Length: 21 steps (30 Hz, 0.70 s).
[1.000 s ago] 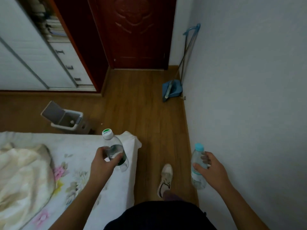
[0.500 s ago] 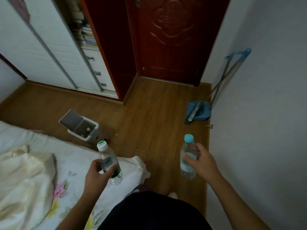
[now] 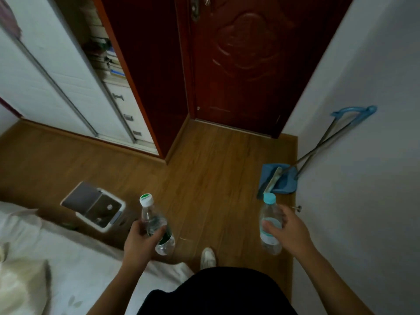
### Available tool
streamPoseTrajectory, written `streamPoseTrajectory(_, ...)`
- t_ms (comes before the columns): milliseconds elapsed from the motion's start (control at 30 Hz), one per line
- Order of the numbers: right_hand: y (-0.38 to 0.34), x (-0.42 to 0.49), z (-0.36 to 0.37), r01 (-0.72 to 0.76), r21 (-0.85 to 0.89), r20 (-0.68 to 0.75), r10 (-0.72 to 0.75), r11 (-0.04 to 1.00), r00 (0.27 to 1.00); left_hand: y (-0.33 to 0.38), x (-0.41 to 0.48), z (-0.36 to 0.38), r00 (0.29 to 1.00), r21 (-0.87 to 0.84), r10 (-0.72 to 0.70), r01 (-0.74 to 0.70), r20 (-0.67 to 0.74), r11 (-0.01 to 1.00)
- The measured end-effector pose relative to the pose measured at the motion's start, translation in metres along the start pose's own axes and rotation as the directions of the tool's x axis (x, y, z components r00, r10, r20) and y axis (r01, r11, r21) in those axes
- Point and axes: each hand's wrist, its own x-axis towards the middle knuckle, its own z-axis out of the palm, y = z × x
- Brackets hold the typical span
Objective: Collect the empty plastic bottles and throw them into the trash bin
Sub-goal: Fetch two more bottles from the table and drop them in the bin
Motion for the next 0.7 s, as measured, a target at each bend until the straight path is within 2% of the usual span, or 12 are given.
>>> streamPoseTrajectory(133,-0.014,0.044,-0.013,-0.024,-0.019,-0.063,0.023,1.000,0.998,0.060,0.053,0.011,0.995,-0.025,0.075,-0.073,0.059,0.997)
streamPoseTrajectory(333,-0.062,0.117,-0.006,-0.034,-0.098,0.012,0.035,0.995,0.999,0.096,0.113,0.000,0.994,-0.115,0.105,-0.102,0.021,0.988)
streamPoseTrajectory(533,-0.154,0.216,0.043,0.084,-0.177,0.241,-0.039,0.981,0.970,0.072,0.155,-0.031,0.981,-0.132,-0.063,0.039,-0.181,0.990)
streamPoseTrajectory(700,-0.249,0.286,0.114,0.236,-0.243,0.474,-0.097,0.941,0.875,0.045,0.163,-0.053,0.882,-0.237,-0.281,0.201,-0.379,0.950)
